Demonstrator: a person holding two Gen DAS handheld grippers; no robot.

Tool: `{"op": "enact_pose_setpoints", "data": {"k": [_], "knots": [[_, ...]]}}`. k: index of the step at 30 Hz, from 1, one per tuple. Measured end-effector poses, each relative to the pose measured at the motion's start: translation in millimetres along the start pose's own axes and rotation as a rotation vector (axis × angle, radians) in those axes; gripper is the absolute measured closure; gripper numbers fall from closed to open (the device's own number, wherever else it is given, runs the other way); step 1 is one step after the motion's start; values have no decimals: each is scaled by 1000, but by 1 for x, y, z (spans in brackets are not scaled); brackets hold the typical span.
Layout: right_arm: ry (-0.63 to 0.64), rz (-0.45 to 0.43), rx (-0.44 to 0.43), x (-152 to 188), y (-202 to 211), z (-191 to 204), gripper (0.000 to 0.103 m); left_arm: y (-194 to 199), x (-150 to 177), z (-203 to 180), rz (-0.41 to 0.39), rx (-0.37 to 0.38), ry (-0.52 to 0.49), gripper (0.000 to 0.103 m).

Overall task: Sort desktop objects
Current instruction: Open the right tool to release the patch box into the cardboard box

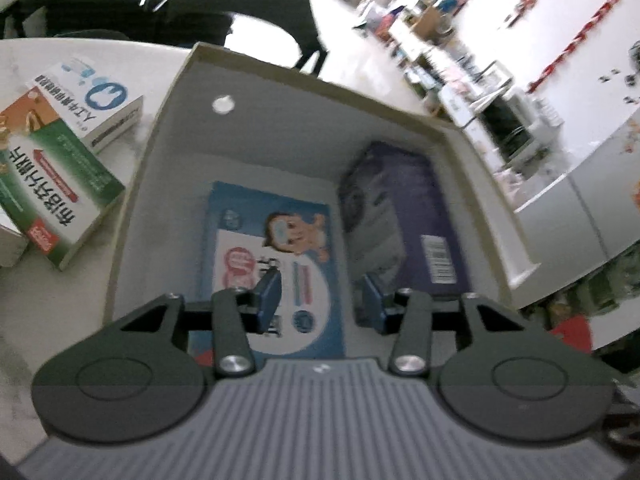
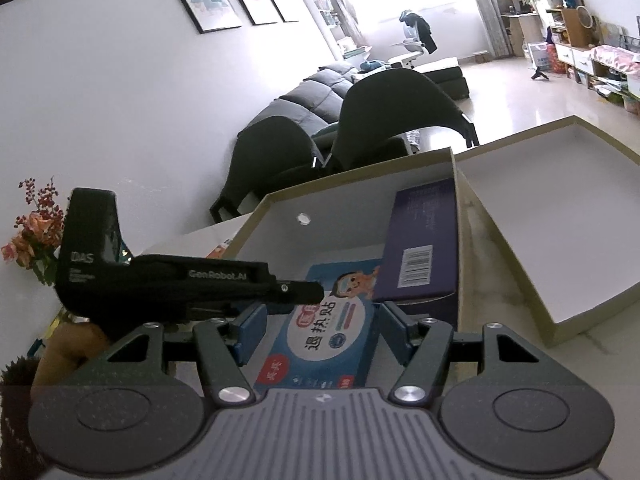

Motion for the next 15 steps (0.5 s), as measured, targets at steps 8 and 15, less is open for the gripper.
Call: {"op": "enact_pose_setpoints", "data": {"k": [8, 15], "knots": [[8, 58, -19, 3, -12, -1, 37, -12, 3, -3, 72, -68, -112, 21], [126, 205, -57, 10, -28, 12, 24, -17, 6, -1, 132, -56, -122, 18]]}}
Point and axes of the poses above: each gripper's, at about its wrist camera, not at the fingertips, and y roughly against the way its jaws point, z to its left, x to its underside, the point moved 8 cm from there along -y, roughly the way its jaws point, and after that the axes turned 14 degrees about -z, right-handed, at the moved point
